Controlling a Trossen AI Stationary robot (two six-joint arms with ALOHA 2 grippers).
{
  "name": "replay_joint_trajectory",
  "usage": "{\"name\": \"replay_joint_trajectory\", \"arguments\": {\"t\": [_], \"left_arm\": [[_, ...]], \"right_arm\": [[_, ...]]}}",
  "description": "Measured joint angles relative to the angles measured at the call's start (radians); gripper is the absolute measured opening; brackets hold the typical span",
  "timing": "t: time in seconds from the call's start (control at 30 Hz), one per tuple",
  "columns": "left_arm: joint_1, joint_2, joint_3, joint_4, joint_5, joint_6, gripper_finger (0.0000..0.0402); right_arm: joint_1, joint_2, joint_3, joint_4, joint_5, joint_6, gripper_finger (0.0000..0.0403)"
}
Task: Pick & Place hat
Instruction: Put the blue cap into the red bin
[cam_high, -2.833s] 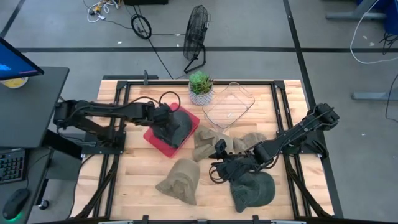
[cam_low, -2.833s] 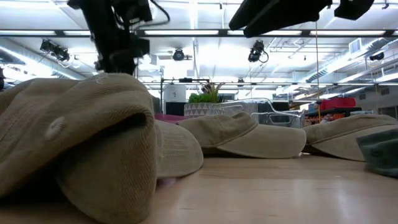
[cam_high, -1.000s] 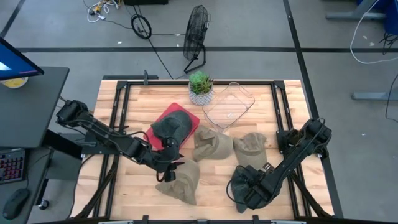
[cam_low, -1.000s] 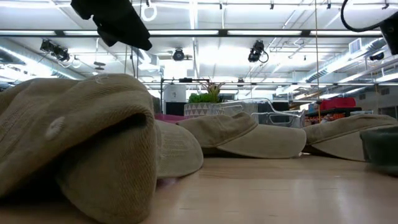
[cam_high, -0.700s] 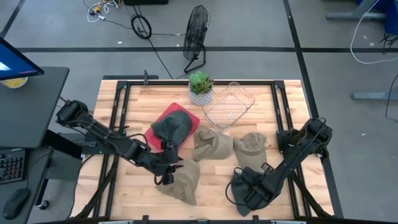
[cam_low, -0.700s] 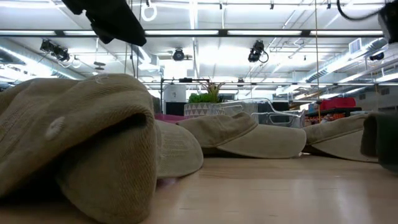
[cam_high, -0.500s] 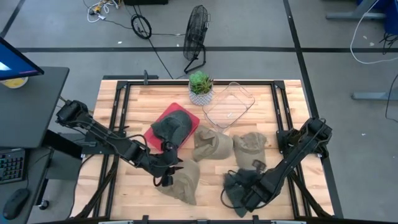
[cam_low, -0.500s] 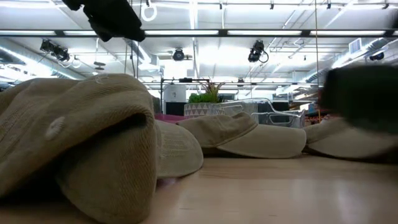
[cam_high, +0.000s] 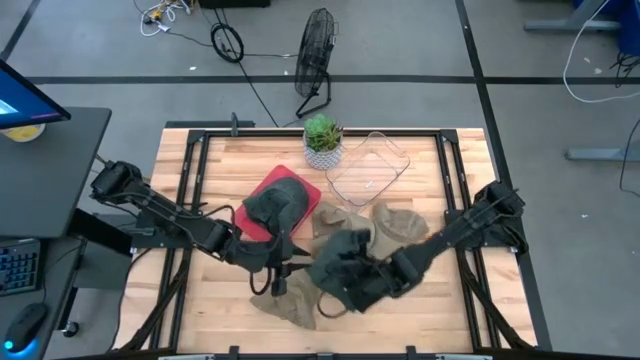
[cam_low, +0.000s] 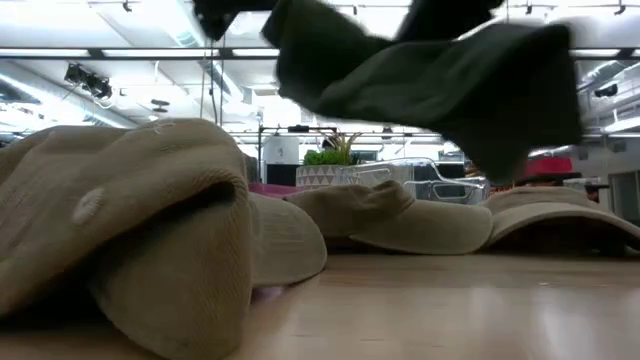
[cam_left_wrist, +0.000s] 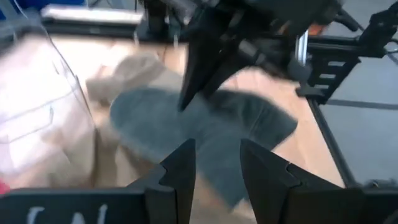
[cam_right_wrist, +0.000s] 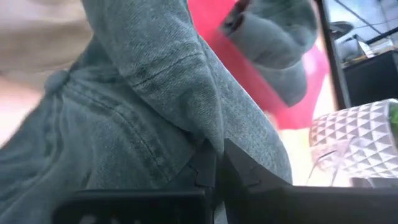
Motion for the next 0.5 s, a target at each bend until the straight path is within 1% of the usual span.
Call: {"name": "replay_joint_trajectory", "arguments": {"t": [0.13,0.33,0.5], "left_arm": [[0.032,0.000,0.000,0.020,0.000,0.073,0.0128],[0.091,0.019,-0.001,0.018,-0.001,0.078,0.0131],[0.135,0.071,0.000,0.037,0.059,0.074,0.0162]], "right_arm": [[-0.041,0.000,0.000,0.049,-0.003,-0.095,0.0007],[-0.071,0.000,0.000,0.138,-0.008,-0.234,0.0007],[-0.089,0.000,-0.001,0.169,-0.008,-0.310,0.0007]]}}
